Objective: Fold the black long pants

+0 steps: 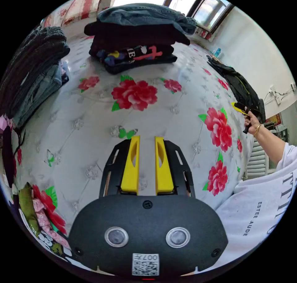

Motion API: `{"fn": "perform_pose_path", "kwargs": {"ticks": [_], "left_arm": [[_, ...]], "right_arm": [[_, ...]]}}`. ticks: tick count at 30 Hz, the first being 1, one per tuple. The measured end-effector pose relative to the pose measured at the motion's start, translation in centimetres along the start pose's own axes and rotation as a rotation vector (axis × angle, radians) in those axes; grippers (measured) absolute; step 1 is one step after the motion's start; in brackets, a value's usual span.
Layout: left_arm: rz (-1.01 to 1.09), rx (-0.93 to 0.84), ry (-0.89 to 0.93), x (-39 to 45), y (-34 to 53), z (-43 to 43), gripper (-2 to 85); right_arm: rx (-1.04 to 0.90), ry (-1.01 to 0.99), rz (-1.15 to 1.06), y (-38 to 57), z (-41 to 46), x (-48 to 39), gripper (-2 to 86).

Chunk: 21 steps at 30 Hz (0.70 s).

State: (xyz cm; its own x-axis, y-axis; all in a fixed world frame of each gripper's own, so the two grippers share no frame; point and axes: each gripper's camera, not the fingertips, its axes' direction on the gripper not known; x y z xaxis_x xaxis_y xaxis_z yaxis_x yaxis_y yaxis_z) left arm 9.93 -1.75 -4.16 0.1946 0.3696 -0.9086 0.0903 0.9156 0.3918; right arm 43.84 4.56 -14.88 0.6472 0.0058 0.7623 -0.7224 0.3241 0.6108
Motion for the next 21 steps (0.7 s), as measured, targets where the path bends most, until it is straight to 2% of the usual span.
{"fn": "perform_pose_path", "kwargs": {"ticks": [3, 8, 12, 17, 21], "left_arm": [[-0.055, -0.102, -0.017, 1.2, 2.8, 2.4, 4.8], [-0.047, -0.096, -0.103, 3.5, 2.1, 2.1, 0.4], [0.003, -0.115, -0.120, 5.3, -0.5, 2.4, -0.7], [0.008, -0.175, -0.178, 6.3, -2.7, 3.6, -1.0], [-0.009, -0.223, -0.188, 6.9, -4.7, 4.9, -1.0]], "right_arm": [[0.079, 0.055, 0.166, -0.4, -4.9, 8.9, 8.1], [0.300, 0.083, 0.433, -2.2, -12.7, 20.3, 8.3], [0.482, 0.125, 0.538, -3.6, -19.1, 26.8, 8.7], [0.742, 0.022, 0.695, -5.3, -27.5, 36.0, 9.5], [0.726, 0.017, 0.704, -7.7, -29.4, 38.4, 7.9]]}}
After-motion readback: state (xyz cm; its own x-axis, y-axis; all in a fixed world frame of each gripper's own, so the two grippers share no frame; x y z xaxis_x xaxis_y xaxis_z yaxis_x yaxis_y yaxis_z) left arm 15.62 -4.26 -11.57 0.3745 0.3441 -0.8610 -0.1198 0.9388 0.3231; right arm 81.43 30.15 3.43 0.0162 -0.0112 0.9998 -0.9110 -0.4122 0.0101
